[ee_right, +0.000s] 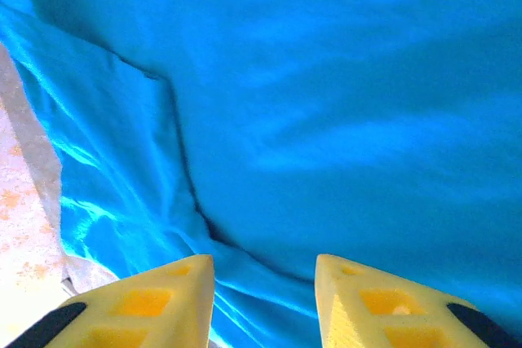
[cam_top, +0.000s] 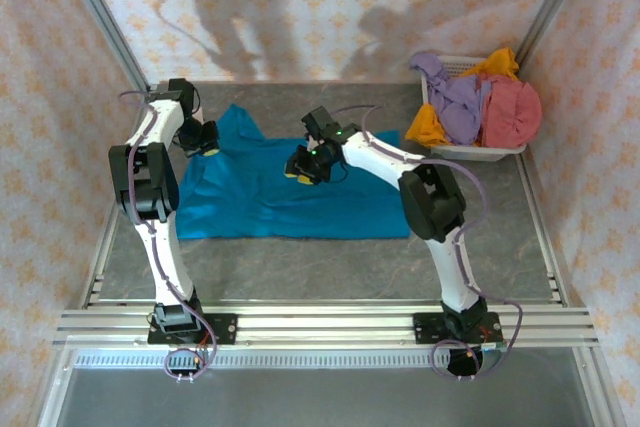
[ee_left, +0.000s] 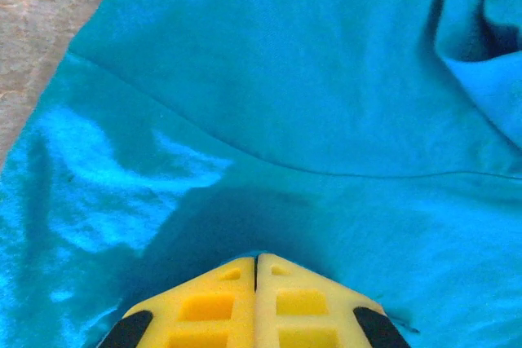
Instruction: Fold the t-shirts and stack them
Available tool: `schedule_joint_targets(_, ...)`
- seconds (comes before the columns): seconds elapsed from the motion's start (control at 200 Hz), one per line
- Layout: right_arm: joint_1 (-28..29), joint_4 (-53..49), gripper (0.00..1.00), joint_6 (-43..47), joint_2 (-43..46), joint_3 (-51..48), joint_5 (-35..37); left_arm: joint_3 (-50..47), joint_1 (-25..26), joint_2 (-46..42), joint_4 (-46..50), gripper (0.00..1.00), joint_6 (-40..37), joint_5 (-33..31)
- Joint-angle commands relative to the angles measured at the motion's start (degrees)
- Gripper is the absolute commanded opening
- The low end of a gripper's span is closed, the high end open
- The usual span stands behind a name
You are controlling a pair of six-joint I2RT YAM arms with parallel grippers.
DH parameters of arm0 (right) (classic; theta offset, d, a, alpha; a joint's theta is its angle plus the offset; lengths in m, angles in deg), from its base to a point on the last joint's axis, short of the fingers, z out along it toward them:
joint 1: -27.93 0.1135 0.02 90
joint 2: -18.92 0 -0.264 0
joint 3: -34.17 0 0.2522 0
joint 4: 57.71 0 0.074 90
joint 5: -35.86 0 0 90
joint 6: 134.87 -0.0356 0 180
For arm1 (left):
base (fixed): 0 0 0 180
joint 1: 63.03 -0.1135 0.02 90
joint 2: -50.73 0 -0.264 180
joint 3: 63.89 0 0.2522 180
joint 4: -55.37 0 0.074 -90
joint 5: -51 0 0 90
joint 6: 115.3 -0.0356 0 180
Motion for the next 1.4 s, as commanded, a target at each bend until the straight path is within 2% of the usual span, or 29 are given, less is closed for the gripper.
schedule_joint_targets(0.0, 1.4, 2.0, 0.37, -2.0, -3.9, 4.9, -1.0, 1.6, 0.1, 1.0, -1.3, 0.00, 0.0, 1.5)
schedule_joint_targets(0.2, 2.6, 4.4, 0.33, -2.2, -11.6, 14.0, -2.9, 0.4, 0.1, 2.3, -1.6, 0.00, 0.1, 1.6)
schedule_joint_targets(0.365, 3.7, 6.6, 0.33, -2.1, -15.8, 18.7, -4.5, -0.6, 0.1, 2.5, -1.9, 0.00, 0.0, 1.4)
schedule_joint_targets(0.681, 4.0, 10.6, 0.33, -2.0, -20.6, 22.7, -5.6, -1.1, 0.2, 2.1, -1.5, 0.00, -0.1, 1.5)
schedule_joint_targets(0.946, 4.0, 9.6, 0.31, -2.7, -23.8, 26.0, -5.1, -1.5, 0.1, 2.0, -1.3, 0.00, -0.2, 1.5)
schedule_joint_targets(1.111, 4.0, 9.6, 0.23, -2.7, -23.8, 26.0, -5.1, -1.5, 0.1, 2.1, -1.3, 0.00, -0.2, 1.5)
schedule_joint_targets(1.301, 4.0, 8.8, 0.06, -2.0, -22.5, 26.0, -4.6, -1.3, 0.2, 2.2, -1.2, 0.00, -0.1, 1.2)
schedule_joint_targets(1.396, 4.0, 8.3, 0.01, -0.9, -20.6, 24.7, -3.0, -0.9, 0.2, 2.5, -0.8, 0.00, 0.1, 0.8)
